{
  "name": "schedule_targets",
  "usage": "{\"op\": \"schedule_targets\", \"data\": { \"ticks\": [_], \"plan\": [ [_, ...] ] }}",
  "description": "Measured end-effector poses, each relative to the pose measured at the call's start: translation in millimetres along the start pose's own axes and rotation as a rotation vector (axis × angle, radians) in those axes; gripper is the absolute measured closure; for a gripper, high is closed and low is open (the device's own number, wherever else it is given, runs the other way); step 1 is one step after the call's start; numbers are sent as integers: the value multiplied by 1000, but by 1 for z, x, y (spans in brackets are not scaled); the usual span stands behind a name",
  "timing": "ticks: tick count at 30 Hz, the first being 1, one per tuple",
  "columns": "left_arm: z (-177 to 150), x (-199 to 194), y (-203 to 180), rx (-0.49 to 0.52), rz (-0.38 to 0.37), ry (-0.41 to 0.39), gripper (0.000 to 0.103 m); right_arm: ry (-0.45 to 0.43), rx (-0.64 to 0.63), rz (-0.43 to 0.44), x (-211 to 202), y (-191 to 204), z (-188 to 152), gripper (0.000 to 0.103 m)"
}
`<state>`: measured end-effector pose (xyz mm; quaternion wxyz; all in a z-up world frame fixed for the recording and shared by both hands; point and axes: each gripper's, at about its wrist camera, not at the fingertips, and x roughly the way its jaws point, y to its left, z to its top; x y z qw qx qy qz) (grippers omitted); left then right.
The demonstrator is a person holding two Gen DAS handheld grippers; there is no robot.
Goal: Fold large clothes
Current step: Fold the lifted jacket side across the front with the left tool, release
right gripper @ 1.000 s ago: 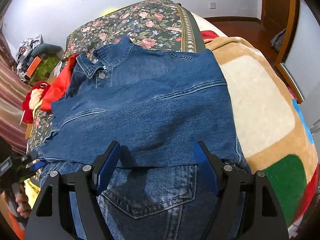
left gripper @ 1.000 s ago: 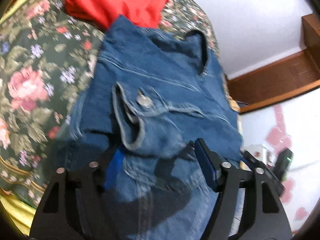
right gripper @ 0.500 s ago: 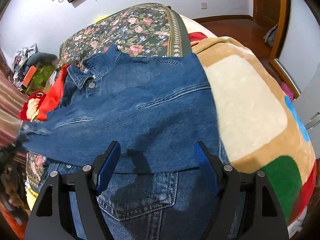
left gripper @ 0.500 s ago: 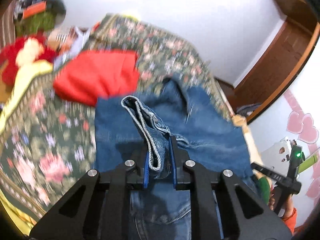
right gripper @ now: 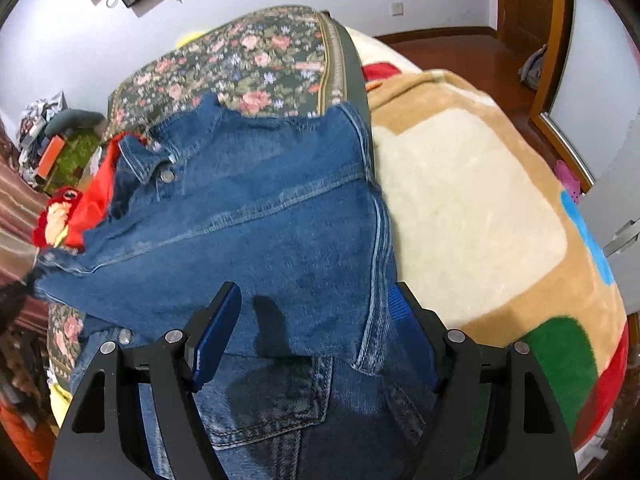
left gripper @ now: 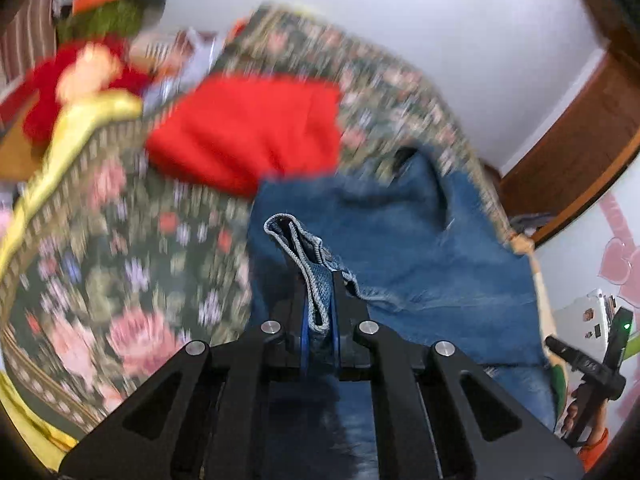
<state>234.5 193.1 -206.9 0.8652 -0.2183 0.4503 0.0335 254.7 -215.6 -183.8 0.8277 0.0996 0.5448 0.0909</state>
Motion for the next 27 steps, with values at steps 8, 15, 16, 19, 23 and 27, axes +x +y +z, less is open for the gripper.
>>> {"op": "schedule_targets", "data": {
  "ticks": [8, 15, 16, 19, 23, 27],
  "plan": [
    [-35, 30, 27, 65, 148, 103, 65, 35, -16, -16, 10, -2, -1, 30],
    [-9, 19, 42, 74, 174, 82, 54, 26, -32, -8, 9, 1, 18, 30],
    [-2, 17, 42, 70, 170, 72, 49, 14, -31, -12, 8, 0, 24, 30],
    [15, 17, 41, 51, 132, 59, 47, -5, -18, -2, 10, -2, 39, 30],
    [34, 29, 36, 32, 81, 67, 44, -22, -17, -7, 18, -3, 59, 30],
    [50, 49, 33, 14, 34, 97, 44, -21, -21, -17, 32, -7, 75, 30]
  ]
}}
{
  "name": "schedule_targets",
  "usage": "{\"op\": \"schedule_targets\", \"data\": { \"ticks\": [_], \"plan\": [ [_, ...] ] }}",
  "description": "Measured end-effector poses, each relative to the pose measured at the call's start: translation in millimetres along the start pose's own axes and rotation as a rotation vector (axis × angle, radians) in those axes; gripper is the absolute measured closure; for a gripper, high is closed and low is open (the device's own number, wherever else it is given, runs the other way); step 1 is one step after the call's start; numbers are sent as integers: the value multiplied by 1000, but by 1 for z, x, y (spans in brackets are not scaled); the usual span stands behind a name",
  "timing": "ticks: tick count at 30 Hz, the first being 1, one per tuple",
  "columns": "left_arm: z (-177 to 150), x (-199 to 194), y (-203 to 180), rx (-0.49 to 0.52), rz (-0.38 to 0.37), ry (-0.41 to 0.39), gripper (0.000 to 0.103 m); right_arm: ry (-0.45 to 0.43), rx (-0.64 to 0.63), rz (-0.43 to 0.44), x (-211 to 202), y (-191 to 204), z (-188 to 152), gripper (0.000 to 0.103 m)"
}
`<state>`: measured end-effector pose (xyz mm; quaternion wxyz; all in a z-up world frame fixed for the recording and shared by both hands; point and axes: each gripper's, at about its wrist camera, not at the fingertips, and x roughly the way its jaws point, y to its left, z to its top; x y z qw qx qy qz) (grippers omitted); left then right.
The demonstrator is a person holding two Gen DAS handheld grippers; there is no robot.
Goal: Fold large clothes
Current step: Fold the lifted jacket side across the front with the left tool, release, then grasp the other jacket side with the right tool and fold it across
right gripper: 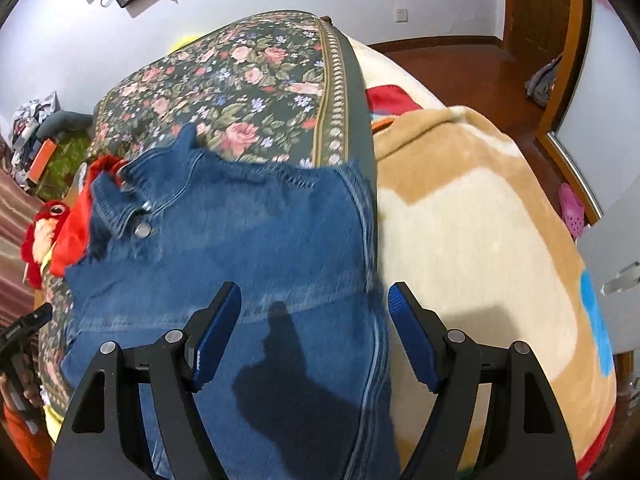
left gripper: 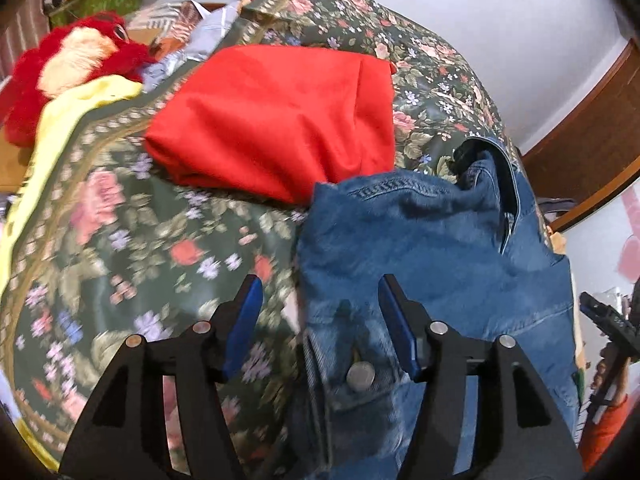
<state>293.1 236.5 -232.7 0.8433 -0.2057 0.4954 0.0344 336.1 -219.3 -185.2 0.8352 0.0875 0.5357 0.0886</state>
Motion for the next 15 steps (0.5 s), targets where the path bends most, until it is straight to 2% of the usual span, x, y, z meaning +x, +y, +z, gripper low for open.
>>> {"op": "schedule_targets", "data": {
  "ticks": [6, 10, 12, 15],
  "plan": [
    [16, 41, 3, -44, -40, 67, 44, 18, 51, 22, 29, -16, 19, 30],
    [23, 65, 9, -79, -23, 90, 44, 37, 86, 45, 47, -25, 27, 31],
    [25, 72, 11, -103, -49, 98, 44, 42, 101, 57, 51, -28, 30, 45],
    [26, 80, 14, -125, -113, 118, 44, 36, 116, 64, 53, -30, 32, 60]
  ]
}}
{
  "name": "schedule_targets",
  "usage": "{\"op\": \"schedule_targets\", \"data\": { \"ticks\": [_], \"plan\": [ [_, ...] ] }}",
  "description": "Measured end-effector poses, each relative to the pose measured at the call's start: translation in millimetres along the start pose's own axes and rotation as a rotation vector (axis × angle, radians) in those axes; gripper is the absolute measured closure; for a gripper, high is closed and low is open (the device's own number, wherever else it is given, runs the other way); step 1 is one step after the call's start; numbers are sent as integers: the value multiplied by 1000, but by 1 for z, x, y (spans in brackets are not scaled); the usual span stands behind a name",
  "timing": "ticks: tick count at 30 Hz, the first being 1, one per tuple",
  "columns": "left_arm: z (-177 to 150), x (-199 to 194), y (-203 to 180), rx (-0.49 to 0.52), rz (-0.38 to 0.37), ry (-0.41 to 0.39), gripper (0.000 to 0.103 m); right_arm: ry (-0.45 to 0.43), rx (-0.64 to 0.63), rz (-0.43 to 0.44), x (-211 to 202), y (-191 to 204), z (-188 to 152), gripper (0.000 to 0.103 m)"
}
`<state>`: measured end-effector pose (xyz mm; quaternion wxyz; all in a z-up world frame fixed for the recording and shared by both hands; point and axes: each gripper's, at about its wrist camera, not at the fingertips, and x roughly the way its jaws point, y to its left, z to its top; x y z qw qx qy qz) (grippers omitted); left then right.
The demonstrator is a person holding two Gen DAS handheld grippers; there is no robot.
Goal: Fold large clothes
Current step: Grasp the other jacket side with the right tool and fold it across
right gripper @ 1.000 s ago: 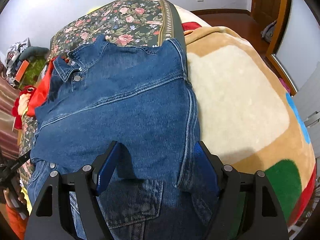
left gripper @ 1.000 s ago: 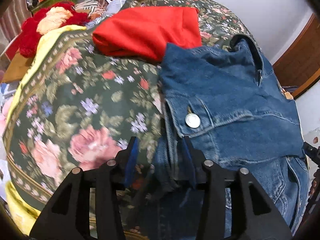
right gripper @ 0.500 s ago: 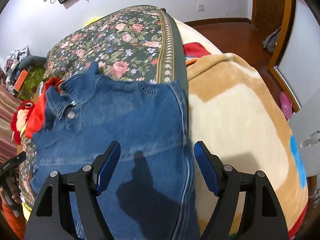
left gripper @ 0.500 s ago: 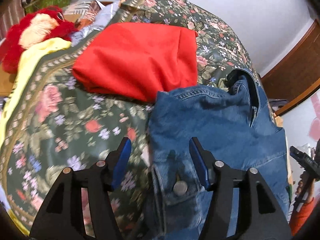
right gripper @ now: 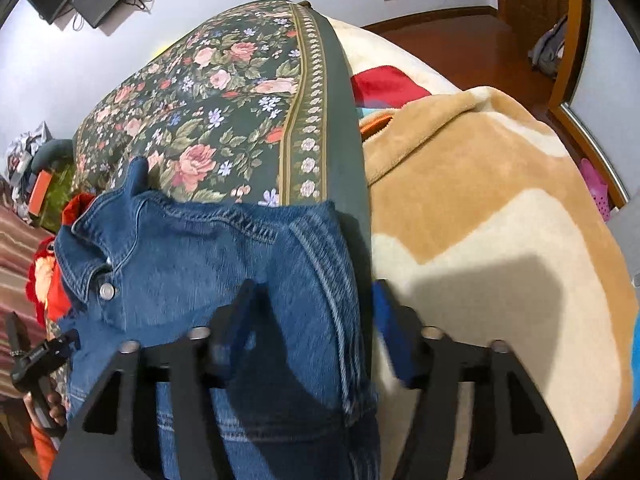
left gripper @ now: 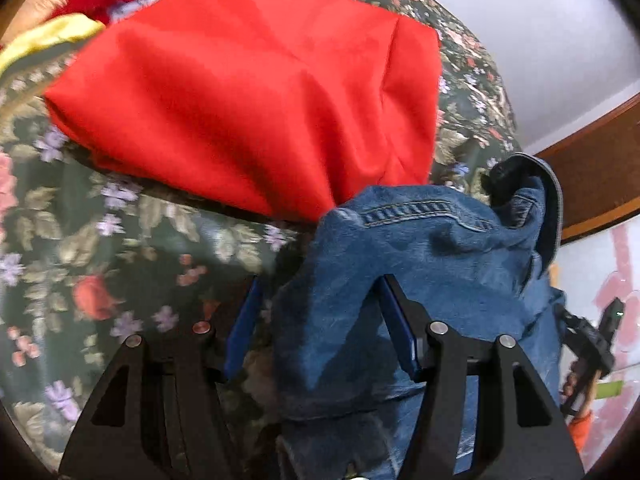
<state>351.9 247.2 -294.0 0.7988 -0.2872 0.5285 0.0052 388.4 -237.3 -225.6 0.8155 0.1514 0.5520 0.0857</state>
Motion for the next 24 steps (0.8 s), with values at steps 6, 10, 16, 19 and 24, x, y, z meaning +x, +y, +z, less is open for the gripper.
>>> {"op": "schedule_targets", "data": {
  "ticks": [6, 10, 16, 19, 24],
  "plan": [
    [4, -8, -11, 37, -35, -7, 86, -29, -43, -5, -7, 9, 2, 88],
    [0, -32, -26, 83, -17, -74, 94, -83, -93, -5, -26, 23, 4, 89],
    [10, -102, -56, 148, -80, -212, 96, -172, -158, 26, -70, 50, 13, 90],
    [18, -128, -78, 217, -44, -271, 96, -228, -205, 38, -88, 66, 16, 91],
    [40, -154, -101, 295, -17, -343, 96, -292, -259, 86, -103, 95, 30, 91]
  ]
}}
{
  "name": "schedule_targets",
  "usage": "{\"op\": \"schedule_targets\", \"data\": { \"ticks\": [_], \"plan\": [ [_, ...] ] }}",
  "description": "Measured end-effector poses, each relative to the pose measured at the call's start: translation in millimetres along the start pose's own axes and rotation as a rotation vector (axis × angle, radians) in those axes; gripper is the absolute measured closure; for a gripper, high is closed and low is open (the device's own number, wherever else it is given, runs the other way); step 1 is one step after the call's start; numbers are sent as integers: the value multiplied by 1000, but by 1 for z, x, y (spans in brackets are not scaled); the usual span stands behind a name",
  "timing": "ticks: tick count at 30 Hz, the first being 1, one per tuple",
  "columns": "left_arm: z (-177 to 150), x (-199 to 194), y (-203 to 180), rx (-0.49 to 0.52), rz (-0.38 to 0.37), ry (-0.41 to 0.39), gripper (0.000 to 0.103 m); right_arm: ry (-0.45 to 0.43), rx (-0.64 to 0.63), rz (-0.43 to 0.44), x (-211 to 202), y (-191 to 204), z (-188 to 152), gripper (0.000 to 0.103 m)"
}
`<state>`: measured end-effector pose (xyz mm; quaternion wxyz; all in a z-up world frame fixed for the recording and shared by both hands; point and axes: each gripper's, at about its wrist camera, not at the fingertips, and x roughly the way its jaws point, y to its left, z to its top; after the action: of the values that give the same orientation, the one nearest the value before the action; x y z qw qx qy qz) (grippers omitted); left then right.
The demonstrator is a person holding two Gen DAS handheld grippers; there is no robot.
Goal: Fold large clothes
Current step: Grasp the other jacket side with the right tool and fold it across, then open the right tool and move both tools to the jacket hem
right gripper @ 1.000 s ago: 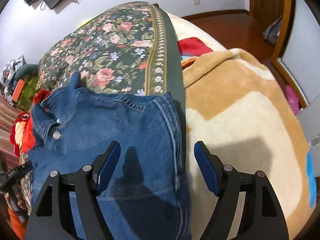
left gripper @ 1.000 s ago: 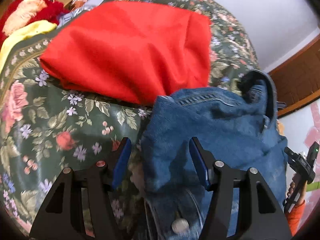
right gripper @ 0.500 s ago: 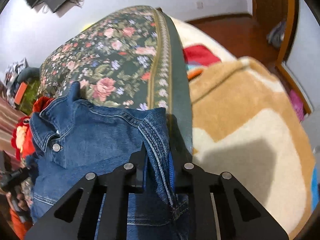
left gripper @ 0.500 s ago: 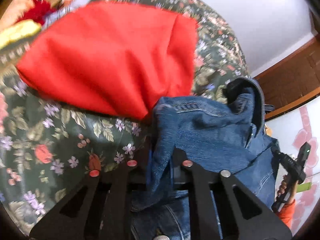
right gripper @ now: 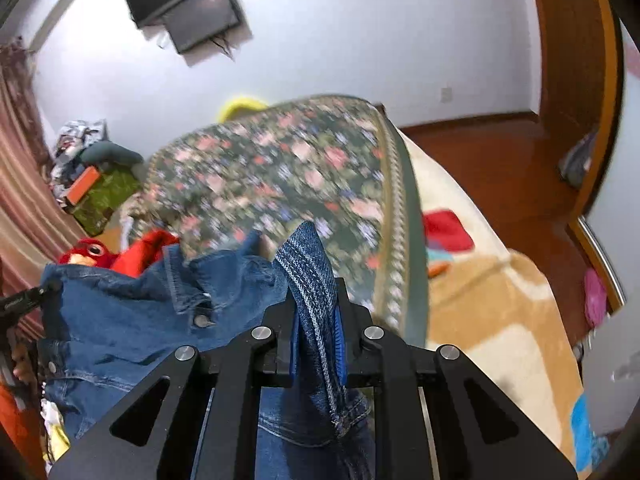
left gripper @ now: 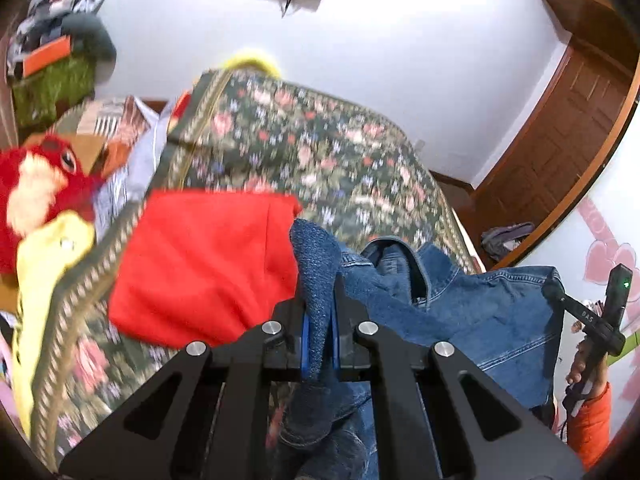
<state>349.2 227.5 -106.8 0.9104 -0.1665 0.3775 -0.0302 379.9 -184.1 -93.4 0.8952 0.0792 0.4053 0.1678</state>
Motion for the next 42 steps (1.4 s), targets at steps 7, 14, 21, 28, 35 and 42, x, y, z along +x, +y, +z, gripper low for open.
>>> {"op": "schedule_targets", "data": {
  "ticks": [7, 14, 21, 28, 35, 42],
  "plan": [
    [36, 23, 8, 7, 82, -37, 96, -46, -34, 10, 25, 16, 26, 91],
    [51, 88, 43, -33, 194, 39, 96, 27, -22, -73, 91, -1, 37, 91],
    [35, 149, 85, -111, 235, 131, 95, 131, 64, -113, 147, -35, 21, 91],
    [20, 171, 96, -105, 286, 178, 85, 202, 63, -148, 168, -46, 0, 88],
    [8, 155, 85, -33, 331, 224, 60, 256, 86, -167, 149, -47, -4, 68],
    [-10, 107, 49, 81, 315, 224, 42, 265, 55, -158, 99, -30, -1, 37]
  ]
}}
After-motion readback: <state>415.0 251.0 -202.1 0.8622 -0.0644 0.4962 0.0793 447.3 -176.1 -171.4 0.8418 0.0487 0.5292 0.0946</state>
